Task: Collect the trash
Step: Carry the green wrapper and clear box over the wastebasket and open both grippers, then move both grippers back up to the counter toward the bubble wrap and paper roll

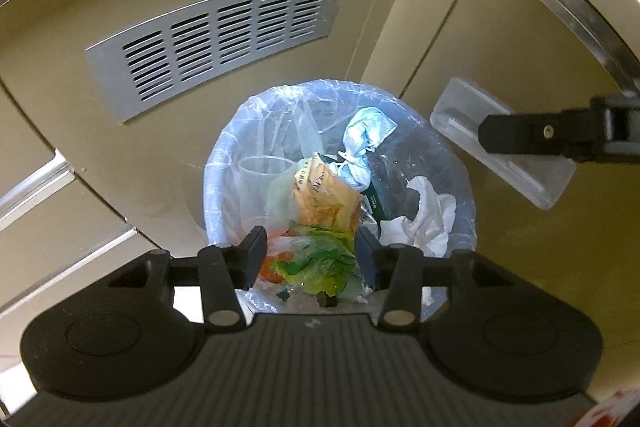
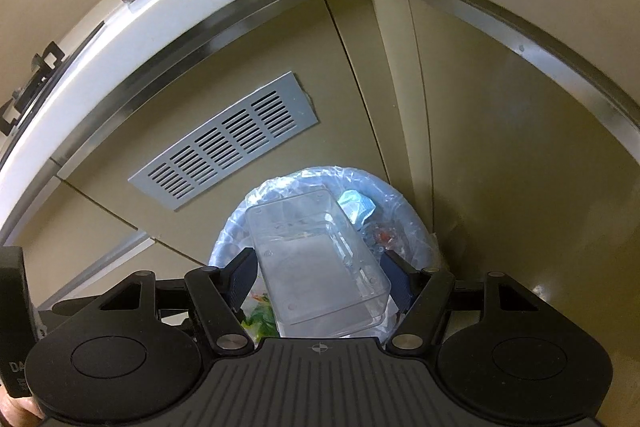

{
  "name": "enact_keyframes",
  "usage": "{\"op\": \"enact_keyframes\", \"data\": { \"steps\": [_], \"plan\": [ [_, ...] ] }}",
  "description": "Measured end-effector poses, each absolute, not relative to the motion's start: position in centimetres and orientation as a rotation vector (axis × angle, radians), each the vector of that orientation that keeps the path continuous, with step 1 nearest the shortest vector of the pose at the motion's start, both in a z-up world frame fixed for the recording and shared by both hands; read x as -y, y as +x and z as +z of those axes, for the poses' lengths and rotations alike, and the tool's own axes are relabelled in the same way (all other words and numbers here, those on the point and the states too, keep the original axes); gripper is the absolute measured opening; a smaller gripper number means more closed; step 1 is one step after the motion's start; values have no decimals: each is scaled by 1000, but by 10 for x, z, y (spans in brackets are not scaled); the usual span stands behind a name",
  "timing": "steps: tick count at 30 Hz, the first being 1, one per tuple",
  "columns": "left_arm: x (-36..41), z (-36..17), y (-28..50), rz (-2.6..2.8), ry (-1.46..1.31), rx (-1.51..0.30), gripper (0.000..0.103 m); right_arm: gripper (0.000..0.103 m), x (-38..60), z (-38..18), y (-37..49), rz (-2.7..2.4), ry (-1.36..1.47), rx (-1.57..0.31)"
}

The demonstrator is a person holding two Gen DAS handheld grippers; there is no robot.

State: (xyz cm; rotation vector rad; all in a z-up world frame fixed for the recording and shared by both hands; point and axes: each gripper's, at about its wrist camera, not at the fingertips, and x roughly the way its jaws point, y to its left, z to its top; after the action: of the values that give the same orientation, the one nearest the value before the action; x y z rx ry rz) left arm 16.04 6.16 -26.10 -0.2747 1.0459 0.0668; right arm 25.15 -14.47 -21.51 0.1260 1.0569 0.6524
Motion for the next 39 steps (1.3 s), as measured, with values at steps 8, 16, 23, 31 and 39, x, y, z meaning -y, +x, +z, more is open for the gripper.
{"op": "enact_keyframes", "data": {
  "steps": [8,16,23,31,39],
  "plan": [
    [-77,-246,157,107,-318,-1045,44,67,132,-223,251,658,138,-1075],
    [-88,-236,154,141,-332,-1042,44,68,117,-230,257,646,170,-1082],
    [-93,-230,151,148,-340,-1035,44,80,115,-247,265,623,290,-1108],
    [-94,-229,146,149,-334,-1046,44,81,124,-257,254,620,209,-1166],
    [-88,-218,138,143,-317,-1045,44,81,136,-246,240,625,173,-1178]
  ]
}}
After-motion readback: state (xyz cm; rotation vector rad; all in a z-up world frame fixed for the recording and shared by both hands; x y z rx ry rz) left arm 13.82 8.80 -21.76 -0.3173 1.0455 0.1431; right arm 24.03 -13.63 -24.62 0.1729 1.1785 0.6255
